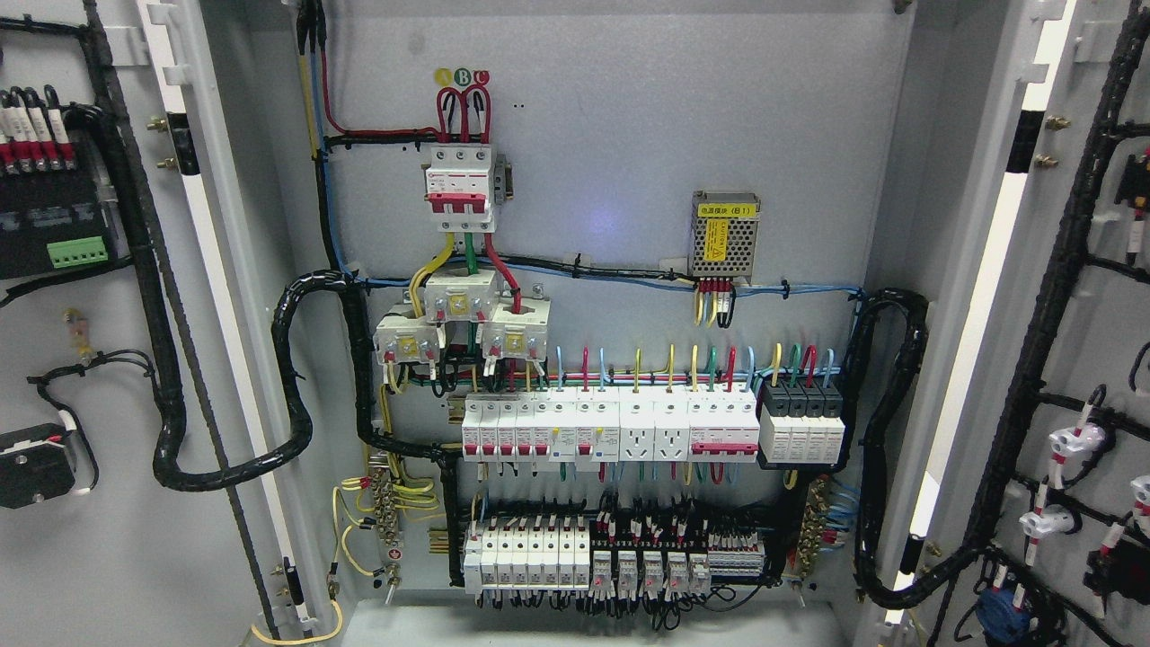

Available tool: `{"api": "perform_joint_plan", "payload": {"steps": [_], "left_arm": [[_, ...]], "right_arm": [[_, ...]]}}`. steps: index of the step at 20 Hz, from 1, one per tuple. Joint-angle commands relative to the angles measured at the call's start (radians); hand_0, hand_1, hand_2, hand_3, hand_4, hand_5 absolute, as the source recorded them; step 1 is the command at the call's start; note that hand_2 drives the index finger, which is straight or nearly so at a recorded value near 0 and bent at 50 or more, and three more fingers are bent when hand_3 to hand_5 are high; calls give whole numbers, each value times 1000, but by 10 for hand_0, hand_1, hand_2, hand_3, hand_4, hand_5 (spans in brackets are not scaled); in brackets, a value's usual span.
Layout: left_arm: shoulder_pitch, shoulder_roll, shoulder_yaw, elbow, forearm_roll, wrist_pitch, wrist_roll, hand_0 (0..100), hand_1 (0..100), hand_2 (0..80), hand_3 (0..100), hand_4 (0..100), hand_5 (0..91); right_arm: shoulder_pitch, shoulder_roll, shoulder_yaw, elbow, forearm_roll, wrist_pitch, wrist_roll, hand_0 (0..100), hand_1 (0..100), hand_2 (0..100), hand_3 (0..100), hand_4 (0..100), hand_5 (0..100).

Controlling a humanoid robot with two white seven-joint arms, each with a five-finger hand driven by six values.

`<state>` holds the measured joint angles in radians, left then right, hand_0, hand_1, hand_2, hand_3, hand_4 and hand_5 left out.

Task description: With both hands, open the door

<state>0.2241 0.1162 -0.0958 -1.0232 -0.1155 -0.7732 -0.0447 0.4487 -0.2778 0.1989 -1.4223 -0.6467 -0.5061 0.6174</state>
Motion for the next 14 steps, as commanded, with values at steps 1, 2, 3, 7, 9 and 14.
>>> {"api": "perform_joint_plan", "payload": {"steps": [1,2,3,7,9,14], "left_arm": [[-100,-165,-7,869,40,-861,3,0,0,0,0,0,0],[-121,-165,5,968,65,-810,3,0,0,0,0,0,0],[-137,-165,13,1053,88,-723,2,0,0,0,0,0,0],[-144,-162,21,1149,119,-211,0,0,0,0,0,0,0],[-144,-162,21,1150,120,-3,-3,0,0,0,0,0,0],[-144,-164,19,1144,216,387,-9,0,0,0,0,0,0]], "right_arm": [[-48,181,74,858,44,0,2,0,0,0,0,0,0],[-70,201,41,950,44,0,2,0,0,0,0,0,0],[-96,216,-1,1036,45,1,2,0,0,0,0,0,0],[-200,235,-32,1357,77,37,-25,0,0,0,0,0,0],[-206,235,-30,1396,105,54,-132,0,0,0,0,0,0],[-205,233,-29,1395,255,263,-476,0,0,0,0,0,0]]}}
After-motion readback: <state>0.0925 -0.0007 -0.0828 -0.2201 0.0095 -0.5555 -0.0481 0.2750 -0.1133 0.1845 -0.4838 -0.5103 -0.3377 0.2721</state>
